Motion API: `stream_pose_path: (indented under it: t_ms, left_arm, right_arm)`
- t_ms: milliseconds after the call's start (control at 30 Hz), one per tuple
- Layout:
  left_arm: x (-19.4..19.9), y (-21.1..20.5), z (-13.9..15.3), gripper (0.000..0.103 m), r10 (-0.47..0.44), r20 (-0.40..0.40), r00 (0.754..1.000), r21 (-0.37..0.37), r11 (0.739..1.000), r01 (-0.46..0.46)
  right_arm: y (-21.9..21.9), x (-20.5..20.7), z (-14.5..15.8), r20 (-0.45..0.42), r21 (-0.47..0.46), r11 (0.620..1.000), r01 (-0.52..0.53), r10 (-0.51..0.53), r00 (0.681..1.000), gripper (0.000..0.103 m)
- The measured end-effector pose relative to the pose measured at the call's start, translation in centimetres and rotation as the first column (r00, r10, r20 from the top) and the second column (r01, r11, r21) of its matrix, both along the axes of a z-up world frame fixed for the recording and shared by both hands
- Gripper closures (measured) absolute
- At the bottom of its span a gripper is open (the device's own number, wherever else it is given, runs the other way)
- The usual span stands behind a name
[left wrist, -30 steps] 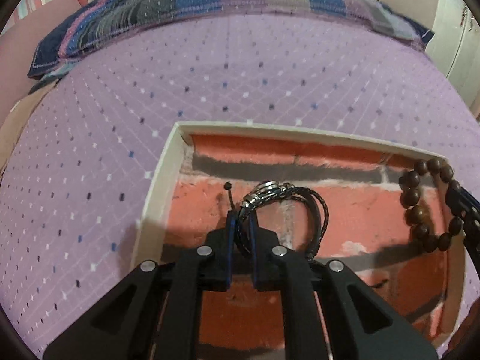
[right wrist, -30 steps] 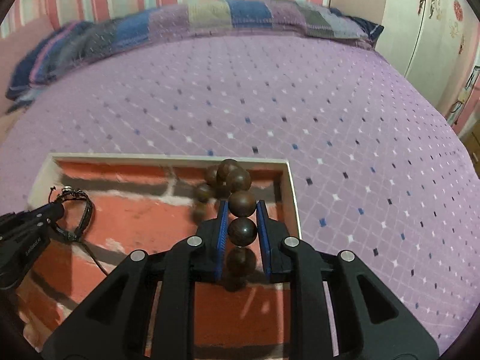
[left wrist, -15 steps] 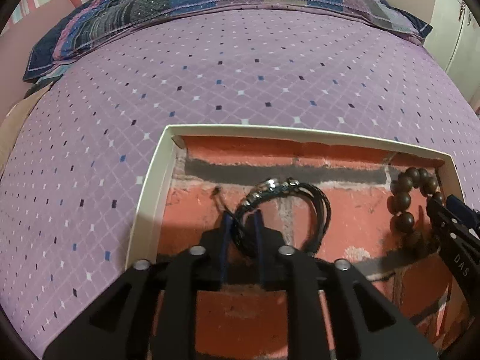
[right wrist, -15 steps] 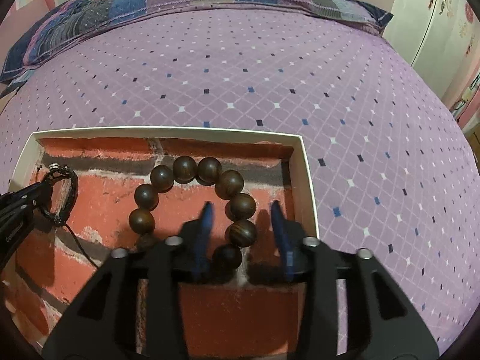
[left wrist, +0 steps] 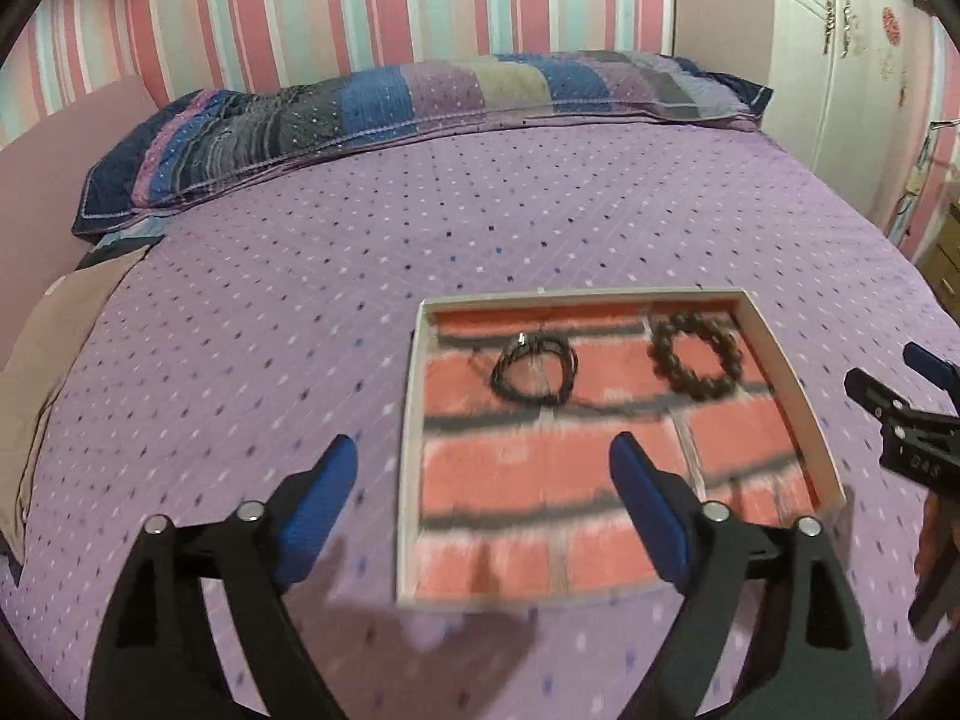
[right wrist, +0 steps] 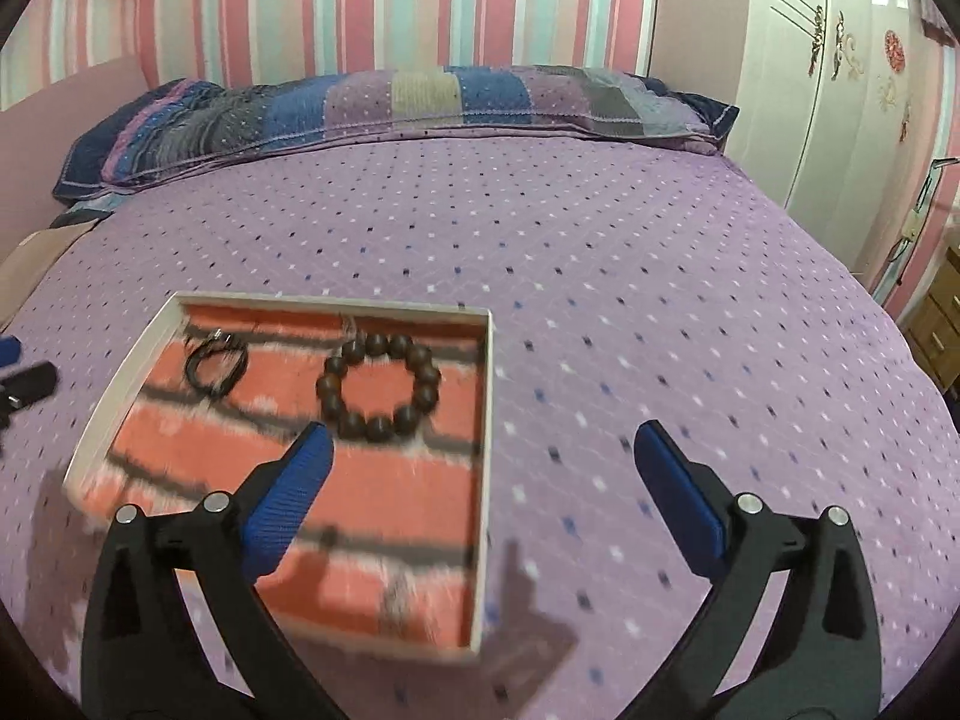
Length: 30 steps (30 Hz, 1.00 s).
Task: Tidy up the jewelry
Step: 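Move both tools back toward the remaining jewelry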
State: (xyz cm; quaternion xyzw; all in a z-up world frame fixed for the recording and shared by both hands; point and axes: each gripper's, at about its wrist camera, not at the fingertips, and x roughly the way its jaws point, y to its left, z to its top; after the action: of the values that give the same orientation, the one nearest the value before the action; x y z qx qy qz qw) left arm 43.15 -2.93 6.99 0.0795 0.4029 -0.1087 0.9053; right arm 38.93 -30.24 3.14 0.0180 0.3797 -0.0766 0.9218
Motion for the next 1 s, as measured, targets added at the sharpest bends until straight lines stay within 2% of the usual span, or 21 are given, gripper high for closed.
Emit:
stream_pose_path:
  t_ms: [133, 233, 400, 633, 867, 1000]
  left_arm:
    - [-5.1, 2.5, 1.1, 0.018, -0.001, 0.006, 1.000, -0.013, 1.000, 0.001]
    - [-9.3, 4.3, 1.7, 0.016, 0.026, 0.046, 0.999, 0.003, 1.000, -0.026]
    - [-15.0, 7.5, 1.9, 0.014, 0.073, 0.059, 0.996, -0.036, 0.997, -0.071]
    - [-21.7, 8.2, 0.7, 0.014, 0.107, 0.098, 0.989, 0.021, 0.994, -0.110]
    - [-25.4, 8.2, -2.4, 0.014, 0.143, 0.061, 0.988, 0.005, 0.990, -0.144]
    - [-27.3, 8.2, -3.8, 0.014, 0.158, 0.046, 0.986, -0.023, 0.987, -0.158]
  right_arm:
    - [-1.0, -5.1, 0.7, 0.005, 0.038, 0.999, 0.017, -0.017, 1.000, 0.004]
    - [-1.4, -8.8, 1.0, 0.024, 0.072, 0.997, 0.032, -0.034, 0.999, 0.004]
    - [-0.9, -14.3, 1.4, 0.054, 0.052, 0.998, 0.023, -0.026, 0.998, 0.004]
    - [-0.9, -20.3, 0.3, 0.039, 0.043, 0.999, 0.030, -0.032, 0.999, 0.004]
    - [1.1, -25.2, -1.7, 0.049, -0.051, 0.998, 0.033, -0.031, 0.998, 0.004]
    - [2.9, -27.5, -2.7, 0.043, -0.111, 0.994, -0.004, 0.009, 0.999, 0.005]
